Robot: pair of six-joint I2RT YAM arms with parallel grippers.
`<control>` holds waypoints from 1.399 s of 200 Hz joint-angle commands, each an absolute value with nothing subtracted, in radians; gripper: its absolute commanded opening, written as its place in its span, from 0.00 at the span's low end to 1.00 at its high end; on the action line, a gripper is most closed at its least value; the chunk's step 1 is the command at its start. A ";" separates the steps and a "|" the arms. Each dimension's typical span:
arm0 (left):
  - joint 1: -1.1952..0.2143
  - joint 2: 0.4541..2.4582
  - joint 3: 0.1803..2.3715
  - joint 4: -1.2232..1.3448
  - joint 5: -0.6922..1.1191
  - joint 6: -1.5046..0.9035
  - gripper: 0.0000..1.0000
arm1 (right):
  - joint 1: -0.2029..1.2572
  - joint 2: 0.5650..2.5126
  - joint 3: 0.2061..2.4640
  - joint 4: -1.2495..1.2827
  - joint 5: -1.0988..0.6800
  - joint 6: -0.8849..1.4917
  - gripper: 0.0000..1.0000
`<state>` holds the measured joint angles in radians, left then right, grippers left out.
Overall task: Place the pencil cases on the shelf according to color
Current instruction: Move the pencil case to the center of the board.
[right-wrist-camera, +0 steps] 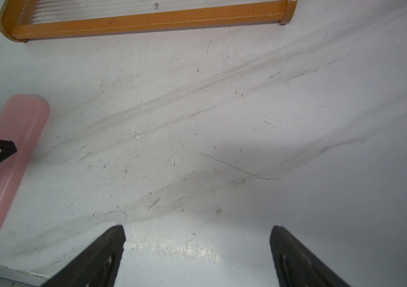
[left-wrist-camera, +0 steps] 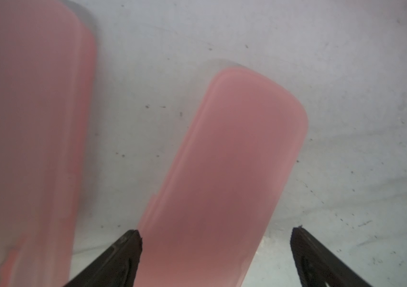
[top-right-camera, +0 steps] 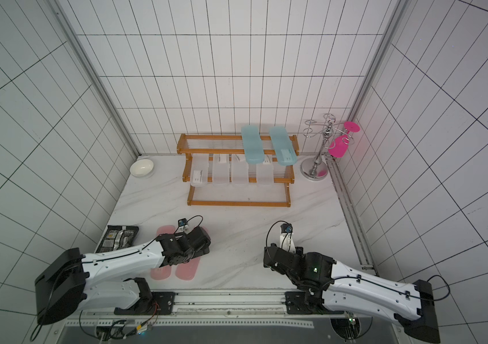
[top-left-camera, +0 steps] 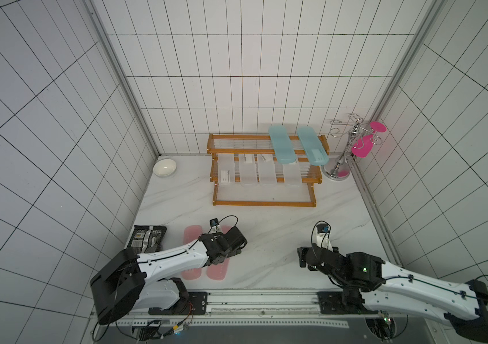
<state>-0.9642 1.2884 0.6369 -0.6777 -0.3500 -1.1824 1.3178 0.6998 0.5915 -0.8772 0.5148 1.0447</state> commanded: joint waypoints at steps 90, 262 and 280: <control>-1.003 1.238 0.662 -0.847 -0.455 -1.129 0.98 | 1.325 0.771 0.564 -0.826 0.528 1.040 0.96; -1.193 1.245 0.791 -0.731 -0.494 -1.246 0.98 | 1.320 0.819 0.557 -0.798 0.519 1.091 0.98; -1.192 1.174 0.764 -0.760 -0.556 -1.234 0.98 | 1.321 0.856 0.563 -0.759 0.491 1.078 0.95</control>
<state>-1.1919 1.2545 0.7723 -0.6975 -0.4252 -1.2228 1.3178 0.8200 0.5682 -0.7910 0.5117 1.0763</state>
